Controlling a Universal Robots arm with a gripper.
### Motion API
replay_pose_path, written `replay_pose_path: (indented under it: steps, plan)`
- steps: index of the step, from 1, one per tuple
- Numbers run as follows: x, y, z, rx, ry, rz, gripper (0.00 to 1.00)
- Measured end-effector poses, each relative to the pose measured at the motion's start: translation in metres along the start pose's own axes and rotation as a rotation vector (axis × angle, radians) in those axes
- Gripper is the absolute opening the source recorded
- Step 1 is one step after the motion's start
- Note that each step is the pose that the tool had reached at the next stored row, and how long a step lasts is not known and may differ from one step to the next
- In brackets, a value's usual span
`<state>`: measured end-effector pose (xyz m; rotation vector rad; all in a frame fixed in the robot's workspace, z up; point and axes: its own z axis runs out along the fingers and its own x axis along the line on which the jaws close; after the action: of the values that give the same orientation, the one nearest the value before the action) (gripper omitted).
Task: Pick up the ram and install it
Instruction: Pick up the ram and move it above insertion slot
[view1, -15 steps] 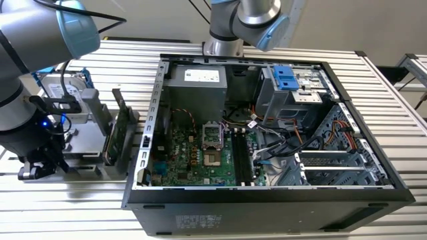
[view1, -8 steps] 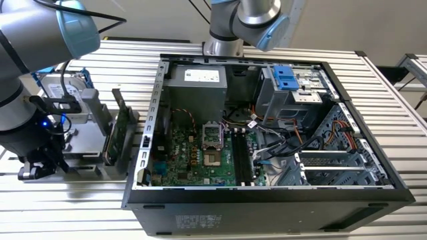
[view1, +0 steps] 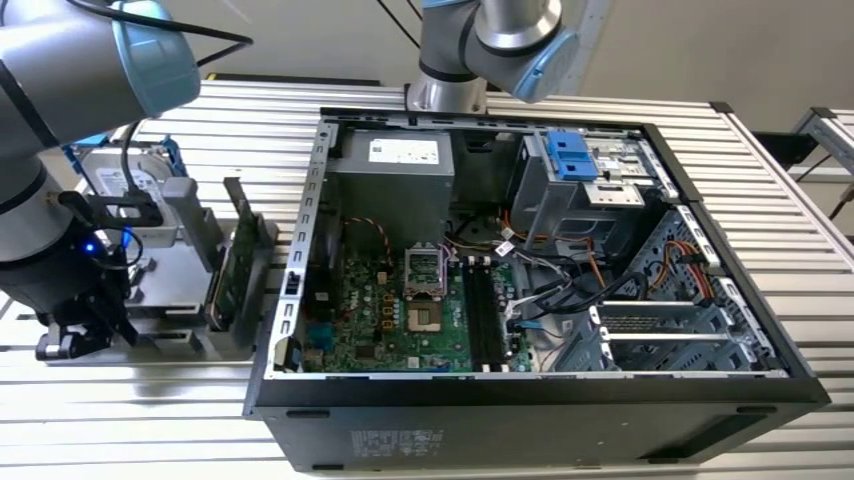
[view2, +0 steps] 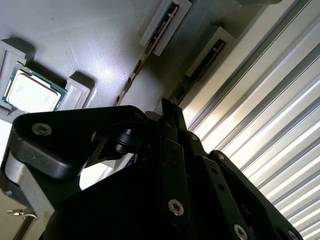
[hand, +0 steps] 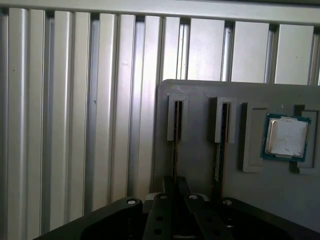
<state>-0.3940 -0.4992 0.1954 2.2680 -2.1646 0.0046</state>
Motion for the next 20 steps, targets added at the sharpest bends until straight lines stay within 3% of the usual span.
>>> replay_pose_path:
  steps: [5,20]
  plan:
    - [0.0,-0.0001,-0.0006,-0.0001,0.0006,0.0,0.0]
    - [0.0001,0.0,-0.0139,-0.0004,0.0004,0.0,0.0]
